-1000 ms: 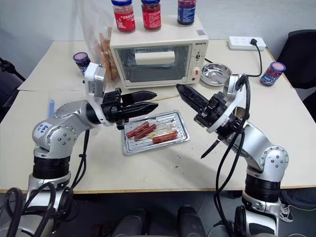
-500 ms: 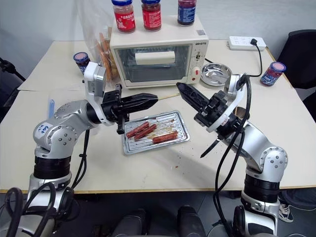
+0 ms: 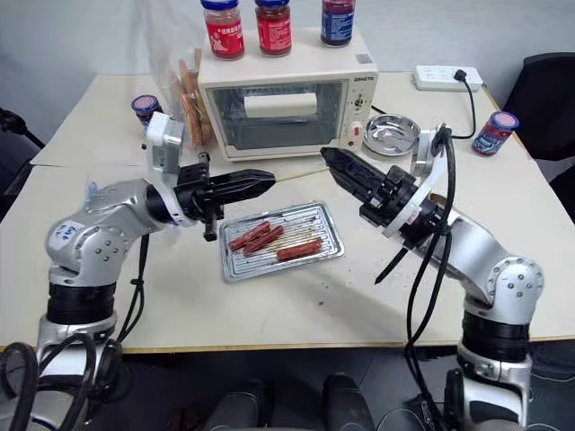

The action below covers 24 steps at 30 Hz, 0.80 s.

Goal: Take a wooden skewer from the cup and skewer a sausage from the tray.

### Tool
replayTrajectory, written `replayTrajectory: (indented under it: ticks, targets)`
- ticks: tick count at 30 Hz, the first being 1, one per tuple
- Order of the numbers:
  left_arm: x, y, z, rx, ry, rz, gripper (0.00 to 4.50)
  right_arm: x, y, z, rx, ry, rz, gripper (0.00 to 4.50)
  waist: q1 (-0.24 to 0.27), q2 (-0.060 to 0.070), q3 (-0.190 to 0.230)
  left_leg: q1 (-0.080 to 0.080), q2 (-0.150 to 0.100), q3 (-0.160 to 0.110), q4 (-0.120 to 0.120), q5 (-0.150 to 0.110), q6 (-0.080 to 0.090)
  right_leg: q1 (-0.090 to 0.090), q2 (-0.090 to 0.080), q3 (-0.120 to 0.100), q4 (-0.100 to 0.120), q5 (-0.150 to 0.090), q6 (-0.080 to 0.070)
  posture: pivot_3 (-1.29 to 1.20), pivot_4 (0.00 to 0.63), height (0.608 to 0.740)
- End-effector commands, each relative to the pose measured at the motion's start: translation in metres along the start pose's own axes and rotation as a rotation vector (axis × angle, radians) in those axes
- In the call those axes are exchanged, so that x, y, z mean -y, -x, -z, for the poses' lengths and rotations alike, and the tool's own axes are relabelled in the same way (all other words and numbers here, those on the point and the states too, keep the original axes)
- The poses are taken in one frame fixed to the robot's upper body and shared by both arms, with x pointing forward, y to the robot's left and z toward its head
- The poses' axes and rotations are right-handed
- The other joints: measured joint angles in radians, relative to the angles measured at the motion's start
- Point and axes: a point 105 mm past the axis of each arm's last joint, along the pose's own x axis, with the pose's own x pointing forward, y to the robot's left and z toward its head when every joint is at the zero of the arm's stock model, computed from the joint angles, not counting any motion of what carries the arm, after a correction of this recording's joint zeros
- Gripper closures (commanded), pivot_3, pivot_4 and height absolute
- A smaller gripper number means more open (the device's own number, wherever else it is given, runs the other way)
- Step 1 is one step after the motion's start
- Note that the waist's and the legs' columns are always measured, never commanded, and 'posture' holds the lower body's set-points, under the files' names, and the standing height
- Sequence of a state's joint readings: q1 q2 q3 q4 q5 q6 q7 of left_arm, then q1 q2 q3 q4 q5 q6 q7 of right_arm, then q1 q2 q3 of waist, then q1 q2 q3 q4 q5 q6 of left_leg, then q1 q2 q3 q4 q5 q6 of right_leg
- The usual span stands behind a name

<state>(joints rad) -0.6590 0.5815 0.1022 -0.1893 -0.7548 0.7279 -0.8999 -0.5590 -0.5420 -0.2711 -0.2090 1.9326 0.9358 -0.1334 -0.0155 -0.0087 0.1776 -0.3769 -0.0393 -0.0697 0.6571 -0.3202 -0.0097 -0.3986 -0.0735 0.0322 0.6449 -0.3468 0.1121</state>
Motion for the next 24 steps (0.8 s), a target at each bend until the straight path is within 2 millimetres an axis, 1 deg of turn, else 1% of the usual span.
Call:
replayTrajectory:
  ticks: [1,4,7,10,12,13,14,15,17,20,24]
  targets:
    - [0.006,0.028,-0.01,-0.035,-0.042,-0.036,4.5,0.001,-0.003,-0.004,-0.1,0.187,0.027,2.31,-0.005,0.0,0.0,0.0,0.0,0.0,-0.001,0.0,0.0,0.0,0.0,0.0,0.0,0.0,0.0,0.0,0.15,0.74]
    - [0.011,0.046,-0.009,-0.085,-0.037,-0.071,4.5,0.009,-0.007,0.002,-0.224,0.345,0.061,2.31,-0.014,0.001,0.001,-0.001,0.0,0.001,-0.002,0.0,0.0,-0.002,0.0,0.001,-0.001,0.0,0.0,0.0,0.15,0.74]
    - [0.022,0.062,-0.006,-0.134,-0.017,-0.086,4.5,0.021,-0.01,0.022,-0.431,0.58,0.059,2.31,-0.013,0.001,0.001,-0.001,0.0,0.001,-0.003,0.0,0.0,-0.003,0.0,0.001,-0.001,0.0,0.0,0.0,0.15,0.74]
    - [0.036,0.073,0.001,-0.212,-0.008,-0.073,4.5,0.04,-0.01,0.04,-0.608,0.803,0.026,2.31,-0.012,0.001,0.001,-0.003,0.0,0.001,-0.004,0.0,0.0,-0.007,0.0,0.001,-0.001,0.0,0.0,0.0,0.15,0.74]
    - [0.042,0.078,0.004,-0.264,-0.015,-0.077,4.5,0.05,-0.01,0.051,-0.713,0.873,-0.022,1.97,-0.013,0.001,0.001,-0.012,0.0,0.001,-0.001,0.0,-0.001,-0.015,0.0,0.001,0.0,0.0,0.0,0.0,0.15,0.74]
    - [0.044,0.08,0.003,-0.282,-0.025,-0.081,4.5,0.056,-0.011,0.059,-0.773,0.942,-0.061,1.81,-0.012,0.001,0.002,-0.012,0.0,0.001,-0.001,0.0,-0.001,-0.015,-0.001,0.001,0.0,0.0,0.0,0.0,0.15,0.74]
    - [0.046,0.081,0.002,-0.294,-0.034,-0.083,4.5,0.064,-0.012,0.066,-0.83,1.015,-0.091,1.52,-0.012,0.001,0.002,-0.013,0.0,0.001,-0.001,0.0,-0.001,-0.015,-0.001,0.001,0.0,0.0,0.0,0.0,0.15,0.74]
    - [0.048,0.082,0.001,-0.302,-0.041,-0.082,4.5,0.071,-0.013,0.072,-0.871,1.077,-0.115,1.35,-0.012,0.001,0.002,-0.013,0.0,0.001,-0.001,0.001,-0.001,-0.015,-0.001,0.0,0.0,0.0,0.0,0.0,0.15,0.74]
    - [0.051,0.084,0.001,-0.318,-0.051,-0.083,4.5,0.079,-0.017,0.08,-0.917,1.146,-0.163,1.35,-0.012,0.0,0.002,-0.013,0.0,0.001,0.0,0.001,-0.001,-0.015,-0.001,0.0,0.0,0.0,0.0,0.0,0.15,0.74]
    - [0.053,0.088,0.001,-0.34,-0.061,-0.096,4.5,0.086,-0.022,0.089,-0.941,1.17,-0.216,1.35,-0.012,0.0,0.002,-0.013,-0.001,0.001,0.0,0.001,-0.001,-0.015,-0.001,0.0,0.001,0.0,0.0,0.0,0.15,0.74]
    - [0.051,0.094,0.0,-0.338,-0.069,-0.144,4.5,0.095,-0.032,0.093,-0.936,1.242,-0.23,1.35,-0.012,0.001,0.002,-0.013,-0.001,0.0,0.0,0.001,-0.002,-0.015,-0.001,0.0,0.002,0.0,0.0,0.0,0.15,0.74]
